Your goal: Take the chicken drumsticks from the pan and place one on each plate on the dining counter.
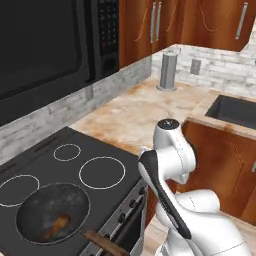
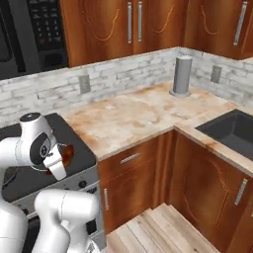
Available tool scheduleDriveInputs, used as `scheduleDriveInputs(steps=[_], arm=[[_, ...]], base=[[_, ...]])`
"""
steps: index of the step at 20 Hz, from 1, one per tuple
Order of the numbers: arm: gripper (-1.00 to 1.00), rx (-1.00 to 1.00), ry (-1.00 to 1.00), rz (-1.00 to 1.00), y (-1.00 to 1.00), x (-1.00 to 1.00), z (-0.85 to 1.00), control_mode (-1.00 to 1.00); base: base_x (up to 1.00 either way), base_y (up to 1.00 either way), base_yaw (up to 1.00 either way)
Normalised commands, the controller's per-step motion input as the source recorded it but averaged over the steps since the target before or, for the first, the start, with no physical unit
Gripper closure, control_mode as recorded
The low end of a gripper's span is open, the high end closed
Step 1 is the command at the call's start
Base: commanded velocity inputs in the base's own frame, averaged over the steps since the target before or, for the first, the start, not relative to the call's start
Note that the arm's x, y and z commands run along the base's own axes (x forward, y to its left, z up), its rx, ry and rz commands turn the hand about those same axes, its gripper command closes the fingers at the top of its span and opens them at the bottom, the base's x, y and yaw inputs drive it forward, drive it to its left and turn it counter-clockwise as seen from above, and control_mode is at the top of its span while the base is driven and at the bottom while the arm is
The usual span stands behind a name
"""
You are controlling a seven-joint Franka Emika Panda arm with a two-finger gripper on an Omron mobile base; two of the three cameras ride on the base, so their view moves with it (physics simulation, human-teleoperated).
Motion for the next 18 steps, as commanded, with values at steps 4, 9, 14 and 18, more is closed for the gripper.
scheduleDriveInputs(steps=[4,9,14,18], arm=[[1.0,0.0,0.0,0.0,0.0,0.0,0.0,1.0],[1.0,0.0,0.0,0.0,0.0,0.0,0.0,1.0],[1.0,0.0,0.0,0.0,0.0,0.0,0.0,1.0],[1.0,0.0,0.0,0.0,0.0,0.0,0.0,1.0]], base=[[0.0,0.04,-1.0],[0.0,0.01,-1.0],[0.0,0.0,-1.0],[0.0,0.0,-1.0]])
